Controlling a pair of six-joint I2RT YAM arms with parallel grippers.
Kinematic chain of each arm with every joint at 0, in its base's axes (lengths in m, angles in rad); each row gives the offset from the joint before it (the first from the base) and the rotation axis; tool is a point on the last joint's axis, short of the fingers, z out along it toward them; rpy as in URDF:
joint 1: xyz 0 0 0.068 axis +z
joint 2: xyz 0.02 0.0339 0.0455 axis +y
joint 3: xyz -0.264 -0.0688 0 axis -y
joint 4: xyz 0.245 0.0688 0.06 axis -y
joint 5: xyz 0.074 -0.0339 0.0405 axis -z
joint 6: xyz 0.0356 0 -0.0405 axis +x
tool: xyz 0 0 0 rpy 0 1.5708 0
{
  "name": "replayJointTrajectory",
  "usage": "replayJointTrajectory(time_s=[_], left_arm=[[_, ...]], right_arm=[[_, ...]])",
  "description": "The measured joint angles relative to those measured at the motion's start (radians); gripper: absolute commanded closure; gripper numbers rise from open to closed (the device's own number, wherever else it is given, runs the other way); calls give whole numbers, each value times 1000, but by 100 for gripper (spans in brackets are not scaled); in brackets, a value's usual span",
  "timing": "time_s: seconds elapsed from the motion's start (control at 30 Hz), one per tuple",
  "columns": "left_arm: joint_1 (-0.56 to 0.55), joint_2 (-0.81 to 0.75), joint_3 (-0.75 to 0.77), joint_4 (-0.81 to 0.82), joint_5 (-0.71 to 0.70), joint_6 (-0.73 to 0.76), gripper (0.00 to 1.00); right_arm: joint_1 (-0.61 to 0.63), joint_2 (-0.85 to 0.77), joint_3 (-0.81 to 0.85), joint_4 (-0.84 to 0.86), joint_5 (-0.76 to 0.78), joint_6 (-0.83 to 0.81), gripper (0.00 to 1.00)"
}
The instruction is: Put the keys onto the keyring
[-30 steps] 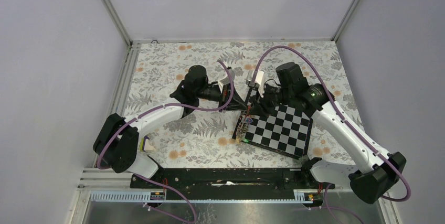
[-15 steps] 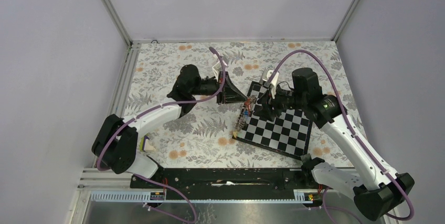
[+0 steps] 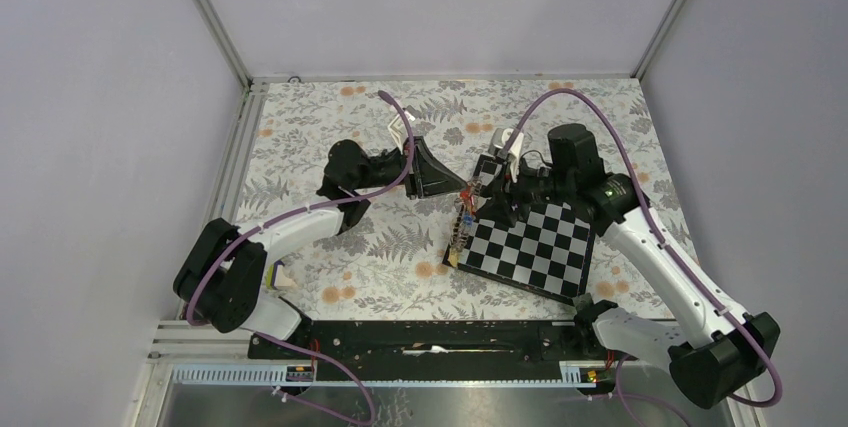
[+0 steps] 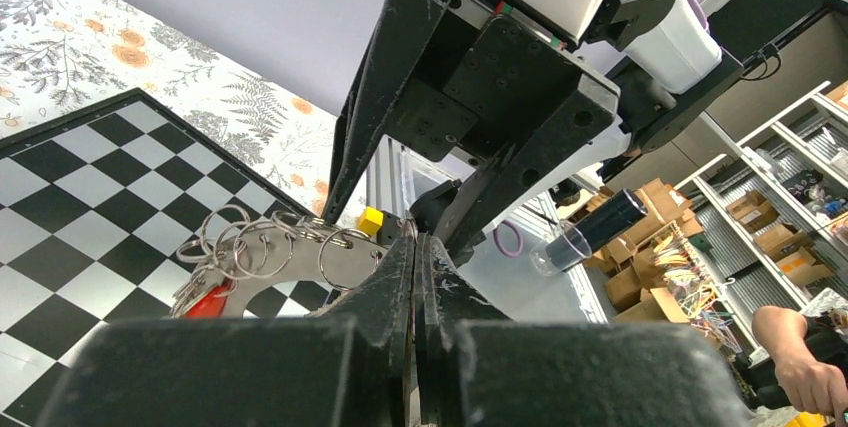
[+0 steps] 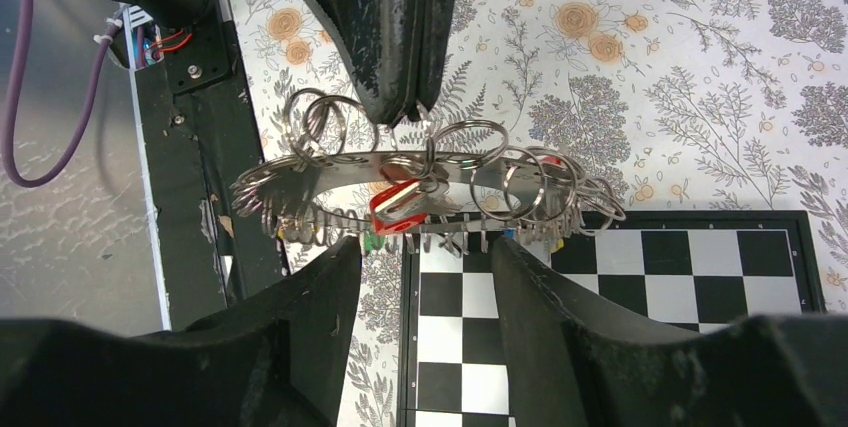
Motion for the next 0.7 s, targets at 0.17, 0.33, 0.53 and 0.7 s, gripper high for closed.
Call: replayJointTrajectory(time_s=[0.17, 0.33, 0.53, 0.7], left_arm=[[0, 0, -5, 10, -12, -20, 100], [0, 0, -5, 11, -28, -21, 100], [0, 0, -5, 7, -39, -21, 100], [0, 0, -5, 6, -41, -21, 100]], right_arm=[[0, 17, 0, 7, -18, 14, 40], [0, 27, 0, 29, -45, 25, 39], [0, 36, 0, 55, -61, 34, 41], [0, 60, -1, 80, -73, 42, 45]])
